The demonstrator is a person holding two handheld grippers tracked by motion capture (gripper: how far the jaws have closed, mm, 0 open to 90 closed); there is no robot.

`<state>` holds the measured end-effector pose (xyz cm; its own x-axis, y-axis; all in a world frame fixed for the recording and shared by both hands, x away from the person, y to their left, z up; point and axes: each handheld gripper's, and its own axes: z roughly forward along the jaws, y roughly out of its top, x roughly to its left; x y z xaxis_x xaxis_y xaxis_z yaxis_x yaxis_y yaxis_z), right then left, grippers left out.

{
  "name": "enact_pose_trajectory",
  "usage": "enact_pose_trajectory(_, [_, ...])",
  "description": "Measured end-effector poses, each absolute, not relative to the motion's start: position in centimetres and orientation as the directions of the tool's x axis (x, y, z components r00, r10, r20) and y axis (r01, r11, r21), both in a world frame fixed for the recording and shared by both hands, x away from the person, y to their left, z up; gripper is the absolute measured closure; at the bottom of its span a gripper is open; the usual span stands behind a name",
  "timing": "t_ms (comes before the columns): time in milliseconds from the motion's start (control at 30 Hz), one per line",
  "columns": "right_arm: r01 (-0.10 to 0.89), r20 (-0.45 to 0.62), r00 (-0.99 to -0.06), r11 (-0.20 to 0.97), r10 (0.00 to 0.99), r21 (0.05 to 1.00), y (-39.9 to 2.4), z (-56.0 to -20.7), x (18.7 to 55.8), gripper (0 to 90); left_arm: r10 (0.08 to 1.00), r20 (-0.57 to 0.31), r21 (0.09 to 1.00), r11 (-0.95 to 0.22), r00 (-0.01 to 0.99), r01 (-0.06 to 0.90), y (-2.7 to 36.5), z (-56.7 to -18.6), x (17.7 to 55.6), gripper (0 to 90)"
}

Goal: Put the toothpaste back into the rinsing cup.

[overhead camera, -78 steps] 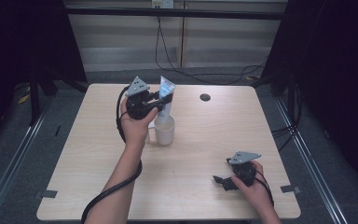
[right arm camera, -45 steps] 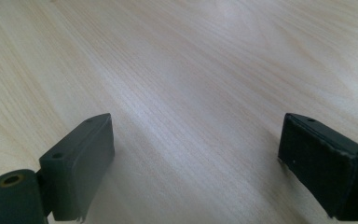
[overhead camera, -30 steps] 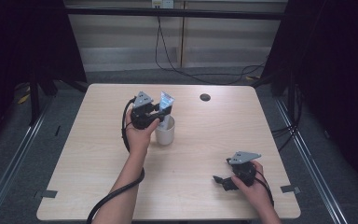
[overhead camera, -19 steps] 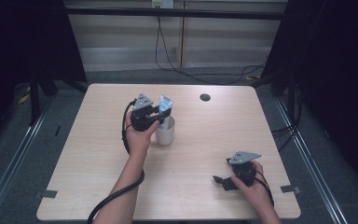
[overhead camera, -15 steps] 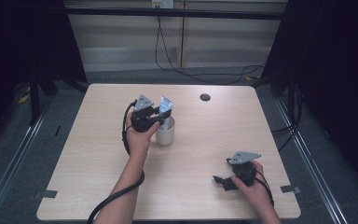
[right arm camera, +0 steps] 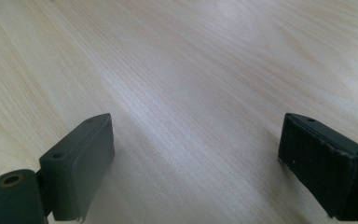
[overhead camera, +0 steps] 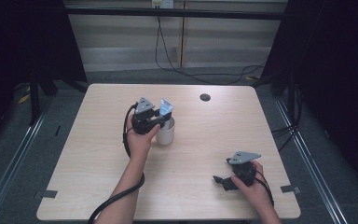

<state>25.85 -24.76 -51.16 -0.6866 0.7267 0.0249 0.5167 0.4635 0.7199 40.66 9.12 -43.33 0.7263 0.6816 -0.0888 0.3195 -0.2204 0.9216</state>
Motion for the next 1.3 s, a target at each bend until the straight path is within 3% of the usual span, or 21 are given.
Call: enact_pose_trajectory(1300, [0.517,0.025,-0.686,0.464,0.727,0.720,-24.8,-51.2,25.9,9.9,0.690,-0.048,0.891,-0.297,0.722,0.343,8.8,-44.7,40.3,57.6])
